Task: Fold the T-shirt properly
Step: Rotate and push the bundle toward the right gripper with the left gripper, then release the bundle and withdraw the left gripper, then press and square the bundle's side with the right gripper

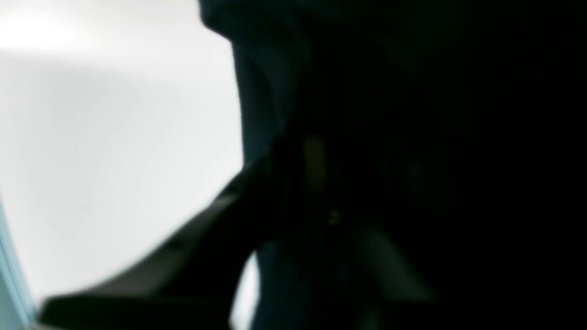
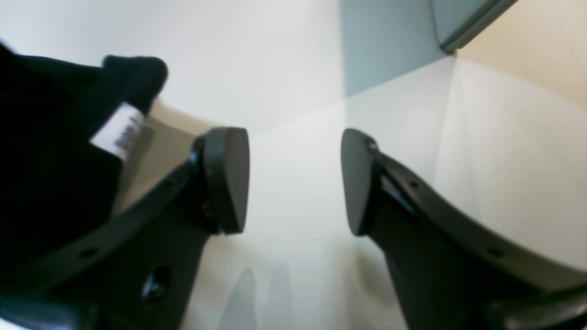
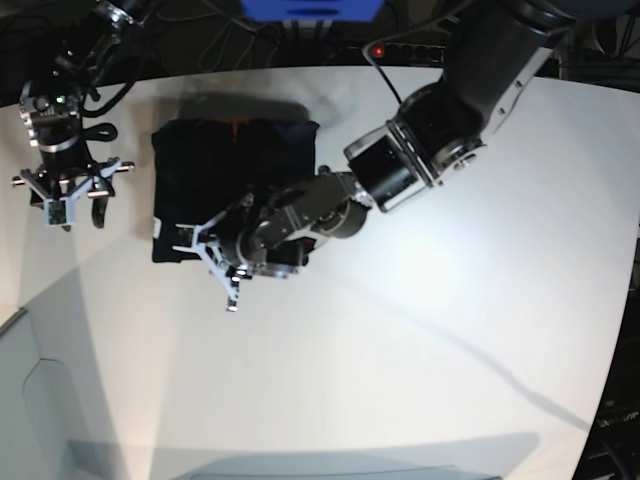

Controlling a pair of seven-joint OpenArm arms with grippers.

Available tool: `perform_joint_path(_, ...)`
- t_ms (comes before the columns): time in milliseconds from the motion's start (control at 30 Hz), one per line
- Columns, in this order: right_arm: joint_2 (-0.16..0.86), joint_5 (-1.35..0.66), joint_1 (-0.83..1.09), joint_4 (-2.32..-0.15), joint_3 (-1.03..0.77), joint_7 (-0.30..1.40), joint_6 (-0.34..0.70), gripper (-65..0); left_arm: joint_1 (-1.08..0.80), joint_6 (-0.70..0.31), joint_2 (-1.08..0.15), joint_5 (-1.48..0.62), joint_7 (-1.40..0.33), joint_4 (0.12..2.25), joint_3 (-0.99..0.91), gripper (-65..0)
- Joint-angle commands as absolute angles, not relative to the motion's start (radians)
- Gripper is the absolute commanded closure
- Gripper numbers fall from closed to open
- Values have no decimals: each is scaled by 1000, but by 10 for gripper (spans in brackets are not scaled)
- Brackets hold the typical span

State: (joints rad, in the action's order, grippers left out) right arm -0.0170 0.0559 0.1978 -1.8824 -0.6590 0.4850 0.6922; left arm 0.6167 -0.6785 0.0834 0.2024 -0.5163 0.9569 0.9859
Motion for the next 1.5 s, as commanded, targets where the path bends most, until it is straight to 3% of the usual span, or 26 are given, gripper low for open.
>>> perform_joint_path(0, -8, 41, 191, -1903, -661, 458, 698, -325, 642, -698, 87, 208, -545, 978, 986, -202)
perform_joint_path(133, -10, 41, 191, -1902, -661, 458, 698, -325, 648, -698, 79, 214, -562, 1056, 984, -370)
perform_joint_path(300, -10, 39, 186, -1902, -661, 458, 698, -325, 671, -698, 76, 216, -604, 1113, 980, -460)
perform_joint_path(533, -10, 38, 186, -1902, -607, 458, 698, -325, 677, -698, 76, 217, -607, 1211, 779, -464)
perform_joint_path(667, -10, 38, 185, -1906, -561, 458, 698, -327, 662, -698, 16, 217, -654, 1323, 628, -464)
perform_joint_path(900, -2, 33, 156, -1894, -470, 479, 698, -329, 432, -698, -174, 208, -763, 1569, 231, -466)
perform_joint_path(1100, -2, 33, 71, -1840, -435, 616, 698, -329, 216, -698, -200, 206, -766, 1647, -139, -466)
perform_joint_path(1467, -1, 33, -22, -1679, -432, 697, 698, -329, 25, -698, -208, 39, -768, 1702, -412, -466)
